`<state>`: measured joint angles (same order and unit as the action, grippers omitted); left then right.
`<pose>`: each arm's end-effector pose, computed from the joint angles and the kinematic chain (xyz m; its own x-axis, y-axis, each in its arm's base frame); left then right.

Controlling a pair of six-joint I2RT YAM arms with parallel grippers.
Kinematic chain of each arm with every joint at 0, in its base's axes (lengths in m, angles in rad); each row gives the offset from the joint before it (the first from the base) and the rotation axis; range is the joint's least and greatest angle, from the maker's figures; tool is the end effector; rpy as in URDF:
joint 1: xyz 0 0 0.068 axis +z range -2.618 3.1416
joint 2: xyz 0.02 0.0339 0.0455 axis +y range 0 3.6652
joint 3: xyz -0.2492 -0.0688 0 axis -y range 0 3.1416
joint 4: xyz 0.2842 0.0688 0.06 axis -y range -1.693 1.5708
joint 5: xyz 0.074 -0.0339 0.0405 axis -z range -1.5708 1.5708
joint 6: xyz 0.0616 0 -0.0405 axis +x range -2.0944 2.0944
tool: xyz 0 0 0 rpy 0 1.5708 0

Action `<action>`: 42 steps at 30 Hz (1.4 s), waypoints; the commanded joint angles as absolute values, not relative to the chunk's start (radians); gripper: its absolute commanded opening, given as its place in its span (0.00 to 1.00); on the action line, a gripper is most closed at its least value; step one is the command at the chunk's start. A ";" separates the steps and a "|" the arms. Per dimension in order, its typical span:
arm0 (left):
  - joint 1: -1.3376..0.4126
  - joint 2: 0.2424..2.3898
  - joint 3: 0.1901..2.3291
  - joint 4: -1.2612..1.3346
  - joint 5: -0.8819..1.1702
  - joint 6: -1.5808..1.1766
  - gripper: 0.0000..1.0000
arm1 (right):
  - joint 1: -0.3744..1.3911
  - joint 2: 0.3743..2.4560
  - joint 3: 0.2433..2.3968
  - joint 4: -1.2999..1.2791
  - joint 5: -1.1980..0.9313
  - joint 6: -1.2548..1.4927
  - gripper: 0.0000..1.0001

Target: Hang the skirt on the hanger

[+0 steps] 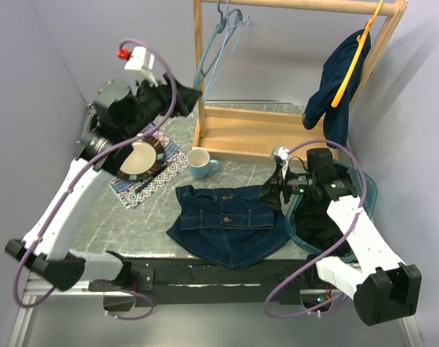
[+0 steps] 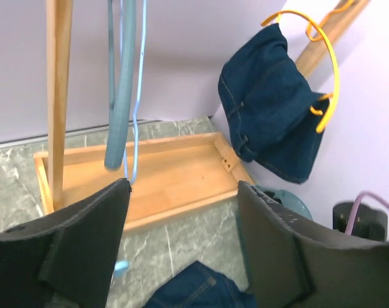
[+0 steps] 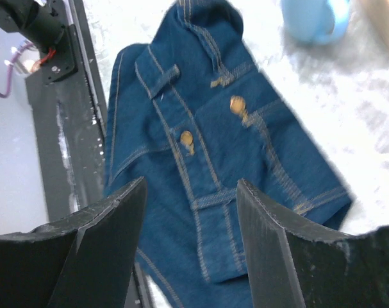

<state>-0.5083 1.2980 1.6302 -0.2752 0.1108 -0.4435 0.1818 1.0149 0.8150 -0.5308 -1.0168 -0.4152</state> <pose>0.2910 -0.1699 0.5106 -0.2040 -0.3745 -0.9045 0.5454 0.7238 -0.4227 0.2445 0.0982 0.2565 -0.3110 -0.2729 -0.9104 -0.9218 0.3200 0.2190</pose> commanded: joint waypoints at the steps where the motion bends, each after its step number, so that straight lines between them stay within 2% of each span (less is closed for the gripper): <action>1: -0.503 1.365 1.697 -0.264 0.150 -0.468 0.65 | 0.143 0.974 0.824 -0.443 -1.103 -0.376 0.66; 2: -0.503 1.374 1.695 -0.258 0.164 -0.472 0.63 | 0.143 0.974 0.828 -0.448 -1.104 -0.376 0.65; 5: -0.505 1.408 1.692 -0.247 0.214 -0.497 0.47 | 0.141 0.962 0.828 -0.445 -1.100 -0.367 0.65; 7: -0.531 1.422 1.686 -0.249 0.209 -0.488 0.44 | 0.141 0.951 0.825 -0.446 -1.097 -0.364 0.66; 12: -0.597 1.488 1.750 -0.291 0.099 -0.454 0.45 | 0.140 0.943 0.828 -0.446 -1.101 -0.356 0.66; 17: -0.612 1.613 1.936 -0.383 -0.038 -0.344 0.49 | 0.140 0.943 0.827 -0.453 -1.100 -0.362 0.66; 29: -0.615 1.779 2.151 -0.451 -0.163 -0.227 0.54 | 0.141 0.968 0.827 -0.462 -1.085 -0.367 0.66; 37: -0.614 1.855 2.220 -0.449 -0.219 -0.172 0.52 | 0.138 0.973 0.827 -0.465 -1.077 -0.374 0.66; 40: -0.614 1.890 2.269 -0.460 -0.227 -0.156 0.49 | 0.138 0.979 0.830 -0.468 -1.075 -0.376 0.66; 42: -0.614 1.901 2.276 -0.448 -0.218 -0.150 0.45 | 0.137 0.979 0.831 -0.468 -1.074 -0.376 0.65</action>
